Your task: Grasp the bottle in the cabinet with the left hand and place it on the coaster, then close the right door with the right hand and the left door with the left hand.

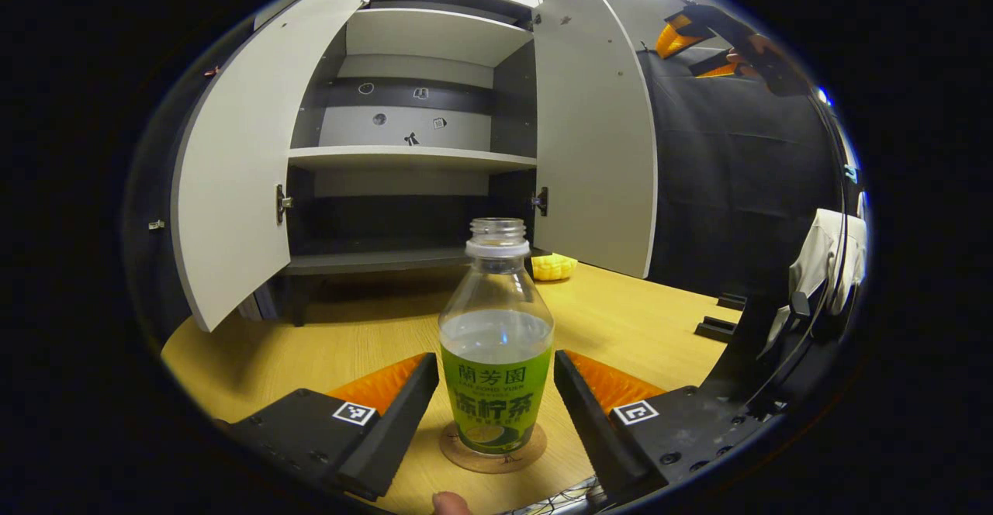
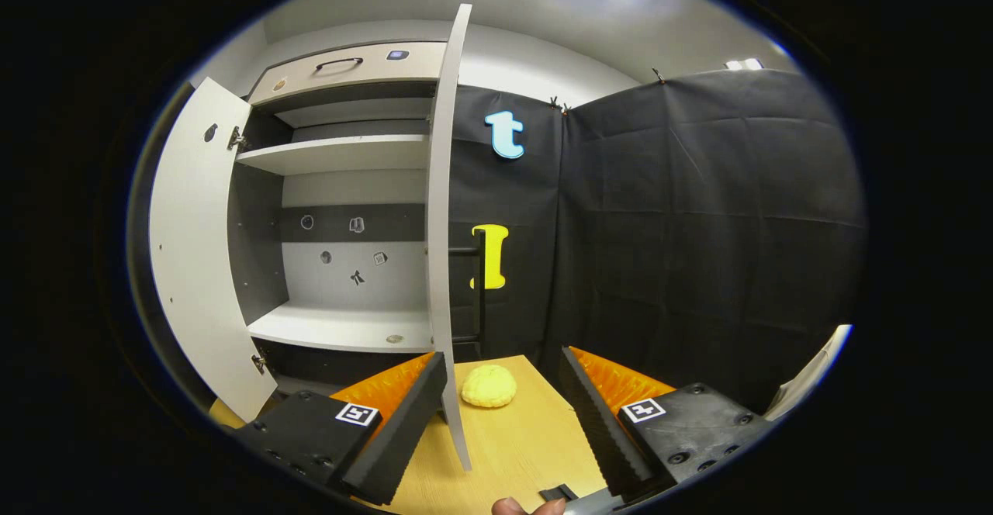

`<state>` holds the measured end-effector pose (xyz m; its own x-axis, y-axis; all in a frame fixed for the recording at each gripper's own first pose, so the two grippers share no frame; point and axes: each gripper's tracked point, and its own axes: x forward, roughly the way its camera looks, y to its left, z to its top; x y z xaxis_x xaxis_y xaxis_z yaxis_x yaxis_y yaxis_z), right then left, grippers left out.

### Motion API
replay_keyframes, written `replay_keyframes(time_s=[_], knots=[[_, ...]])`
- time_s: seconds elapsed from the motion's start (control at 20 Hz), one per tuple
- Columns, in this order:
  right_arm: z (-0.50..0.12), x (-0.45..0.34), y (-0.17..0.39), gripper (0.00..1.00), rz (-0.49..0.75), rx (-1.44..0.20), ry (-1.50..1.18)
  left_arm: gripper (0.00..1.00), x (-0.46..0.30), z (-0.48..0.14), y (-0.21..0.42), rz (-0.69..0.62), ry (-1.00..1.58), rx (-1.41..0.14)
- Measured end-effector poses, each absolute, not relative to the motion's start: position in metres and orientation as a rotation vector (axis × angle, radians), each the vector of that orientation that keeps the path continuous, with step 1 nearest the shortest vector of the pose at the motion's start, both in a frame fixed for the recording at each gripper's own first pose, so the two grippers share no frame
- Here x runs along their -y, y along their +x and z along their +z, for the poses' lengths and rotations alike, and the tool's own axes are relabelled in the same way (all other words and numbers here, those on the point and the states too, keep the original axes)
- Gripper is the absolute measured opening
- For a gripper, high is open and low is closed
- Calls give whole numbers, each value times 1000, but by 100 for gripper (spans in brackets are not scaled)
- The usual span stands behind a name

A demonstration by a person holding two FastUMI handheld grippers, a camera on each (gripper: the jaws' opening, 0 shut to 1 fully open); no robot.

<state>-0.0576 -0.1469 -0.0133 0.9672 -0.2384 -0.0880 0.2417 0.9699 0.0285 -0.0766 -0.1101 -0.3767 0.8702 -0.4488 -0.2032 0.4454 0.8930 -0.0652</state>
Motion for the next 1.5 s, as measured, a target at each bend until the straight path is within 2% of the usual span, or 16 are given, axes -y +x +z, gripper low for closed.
replay_keyframes(time_s=[0.35,0.6,0.95,1.5], knots=[[-19,150,-52,98,-228,-77,54,95,87,-371,-107,-417,16,-275],[-17,171,-29,98,-215,-74,73,95,59,-319,-113,-301,23,-261],[-15,201,17,98,-187,-54,72,95,42,-222,-102,-204,-66,-179],[-19,169,23,97,-91,-61,141,95,-26,-185,-92,-72,-85,-158]])
